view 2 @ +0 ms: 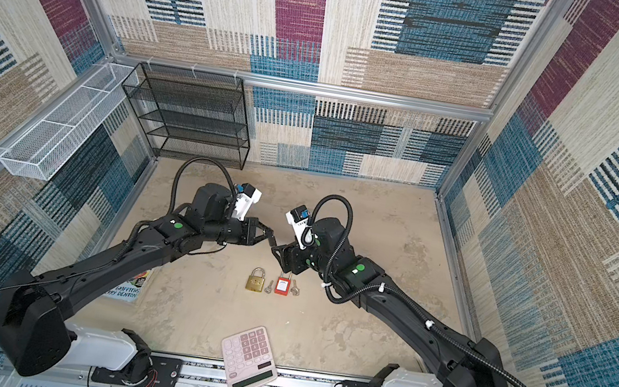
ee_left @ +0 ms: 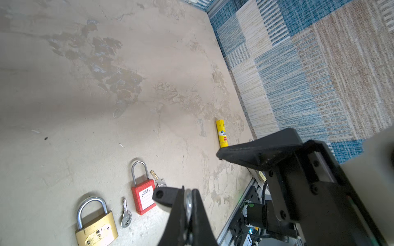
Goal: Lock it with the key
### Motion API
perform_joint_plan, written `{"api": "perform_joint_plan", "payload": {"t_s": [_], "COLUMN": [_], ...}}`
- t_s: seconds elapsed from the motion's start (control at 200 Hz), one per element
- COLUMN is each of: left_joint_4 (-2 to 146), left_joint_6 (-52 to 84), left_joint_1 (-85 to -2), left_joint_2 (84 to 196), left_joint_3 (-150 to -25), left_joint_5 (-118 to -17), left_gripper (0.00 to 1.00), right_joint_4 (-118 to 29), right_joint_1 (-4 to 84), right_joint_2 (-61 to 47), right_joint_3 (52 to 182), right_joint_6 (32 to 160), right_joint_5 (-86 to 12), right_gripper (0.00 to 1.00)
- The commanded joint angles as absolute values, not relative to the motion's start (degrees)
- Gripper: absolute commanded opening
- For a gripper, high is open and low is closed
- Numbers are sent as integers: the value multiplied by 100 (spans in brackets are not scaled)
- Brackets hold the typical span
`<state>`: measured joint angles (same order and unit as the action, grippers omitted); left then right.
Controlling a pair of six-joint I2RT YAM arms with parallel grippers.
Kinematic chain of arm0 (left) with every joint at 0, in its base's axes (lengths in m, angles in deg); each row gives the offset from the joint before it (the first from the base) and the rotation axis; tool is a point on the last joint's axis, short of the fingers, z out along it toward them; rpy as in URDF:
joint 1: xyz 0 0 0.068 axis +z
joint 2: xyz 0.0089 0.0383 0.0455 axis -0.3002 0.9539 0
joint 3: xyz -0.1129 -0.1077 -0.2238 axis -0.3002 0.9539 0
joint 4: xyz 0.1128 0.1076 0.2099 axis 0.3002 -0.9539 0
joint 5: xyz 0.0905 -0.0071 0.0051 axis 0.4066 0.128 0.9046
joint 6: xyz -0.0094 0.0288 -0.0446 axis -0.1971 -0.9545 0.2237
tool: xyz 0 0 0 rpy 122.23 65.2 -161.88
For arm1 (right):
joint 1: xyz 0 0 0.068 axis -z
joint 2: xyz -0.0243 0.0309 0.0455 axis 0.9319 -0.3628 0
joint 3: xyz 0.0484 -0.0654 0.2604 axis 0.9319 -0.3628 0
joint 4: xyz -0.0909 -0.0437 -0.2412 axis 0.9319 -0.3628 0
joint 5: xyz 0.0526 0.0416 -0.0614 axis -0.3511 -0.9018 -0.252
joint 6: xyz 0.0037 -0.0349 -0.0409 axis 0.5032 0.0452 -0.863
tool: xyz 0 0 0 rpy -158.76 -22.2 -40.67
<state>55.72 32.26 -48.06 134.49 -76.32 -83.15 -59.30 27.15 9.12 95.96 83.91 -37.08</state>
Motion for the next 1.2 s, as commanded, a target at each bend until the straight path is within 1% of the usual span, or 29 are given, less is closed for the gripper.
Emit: {"api": "perform_joint_plan", "payload": {"t_s": [0.0,0.095,0.165,0.245,0.316,0.391,0.441,0.616,0.831,1.072,1.192], "left_joint_4": [6029,6130,6047,5976,5970,5970,5984,6228,6882,7482,7482], "left_joint_6": [3204,3229,3294,3417,3505,3579,3625,3863,4465,5073,5089], "left_joint_1": [-4641,-4455,-4301,-4155,-4081,-4050,-4035,-3989,-3901,-3830,-3821], "left_joint_2": [13217,13031,12936,12869,12847,12845,12843,12724,12555,12521,12521], "left_joint_3": [-7622,-7671,-7782,-7936,-8057,-8196,-8258,-8274,-8145,-8085,-8121], "left_joint_5": [-8281,-8380,-8399,-8507,-8629,-8714,-8762,-8846,-8955,-8925,-8938], "left_gripper": [0,0,0,0,0,0,0,0,0,0,0], "right_joint_4": [-5538,-5296,-4825,-4420,-4411,-4534,-4392,-2621,-1801,-1561,-1555], "right_joint_1": [2892,3367,3751,3823,3807,3667,3527,3200,3094,2885,2866], "right_joint_2": [1129,1240,1334,1395,1204,941,888,1102,757,250,-20], "right_joint_3": [9609,9640,9558,9542,9726,9916,9868,9115,9202,9684,9977], "right_joint_6": [8555,8928,9208,9116,8897,8503,8230,7636,7301,6895,6909], "right_joint_5": [-4107,-4992,-5701,-6049,-6259,-6224,-6071,-5558,-5110,-5085,-5122], "right_gripper": [81,81,81,81,79,75,74,73,69,66,61]}}
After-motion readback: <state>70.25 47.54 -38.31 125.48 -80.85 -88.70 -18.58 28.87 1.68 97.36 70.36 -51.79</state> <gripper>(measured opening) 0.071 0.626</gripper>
